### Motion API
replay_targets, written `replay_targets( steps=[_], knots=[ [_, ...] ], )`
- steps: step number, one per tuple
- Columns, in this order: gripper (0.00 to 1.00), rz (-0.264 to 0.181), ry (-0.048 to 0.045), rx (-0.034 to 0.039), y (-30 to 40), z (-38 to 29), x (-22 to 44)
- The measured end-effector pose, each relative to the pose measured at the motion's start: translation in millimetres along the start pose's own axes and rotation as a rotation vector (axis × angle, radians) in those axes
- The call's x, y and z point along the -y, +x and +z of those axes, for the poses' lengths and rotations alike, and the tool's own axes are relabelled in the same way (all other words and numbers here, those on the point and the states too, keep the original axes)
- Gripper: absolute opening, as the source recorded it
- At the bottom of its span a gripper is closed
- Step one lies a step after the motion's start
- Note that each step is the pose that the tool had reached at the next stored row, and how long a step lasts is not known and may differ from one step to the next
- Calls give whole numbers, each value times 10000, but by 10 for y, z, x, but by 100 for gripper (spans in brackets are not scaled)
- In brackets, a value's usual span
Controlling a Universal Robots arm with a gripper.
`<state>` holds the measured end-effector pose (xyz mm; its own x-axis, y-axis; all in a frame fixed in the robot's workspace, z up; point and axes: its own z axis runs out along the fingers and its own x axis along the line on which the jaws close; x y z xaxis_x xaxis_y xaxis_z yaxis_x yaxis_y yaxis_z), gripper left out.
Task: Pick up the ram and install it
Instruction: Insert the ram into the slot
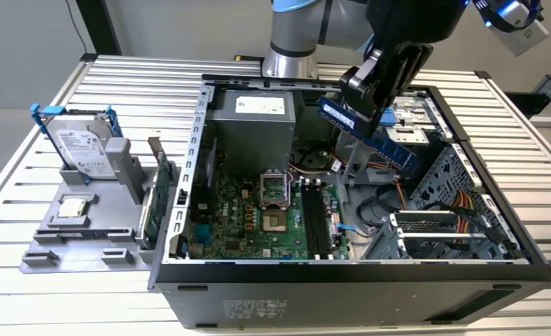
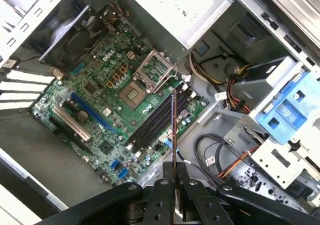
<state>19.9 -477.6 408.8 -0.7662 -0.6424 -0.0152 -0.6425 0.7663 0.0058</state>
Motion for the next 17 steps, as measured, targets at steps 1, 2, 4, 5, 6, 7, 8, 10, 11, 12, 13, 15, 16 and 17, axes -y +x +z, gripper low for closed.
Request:
replay_targets(
  steps=[1,2,4,5,6,7,8,10,11,12,13,15,16,17],
  knots=[
    [0,141,1,2,0,1,0],
    [0,283,3,3,0,1,0],
    [0,556,7,5,0,1,0],
    [0,695,9,5,0,1,0],
    [0,832,11,7,0,1,0],
    [0,965,14,7,0,1,0],
    [0,1104,16,7,0,1,0],
    [0,1373,20,9,0,1,0],
    [0,1511,22,10,0,1,0],
    [0,1645,24,11,0,0,0],
    [0,1774,26,12,0,1,0],
    [0,2055,30,13,0,1,0],
    [0,2193,33,14,0,0,0],
    [0,2317,35,14,0,0,0]
  ],
)
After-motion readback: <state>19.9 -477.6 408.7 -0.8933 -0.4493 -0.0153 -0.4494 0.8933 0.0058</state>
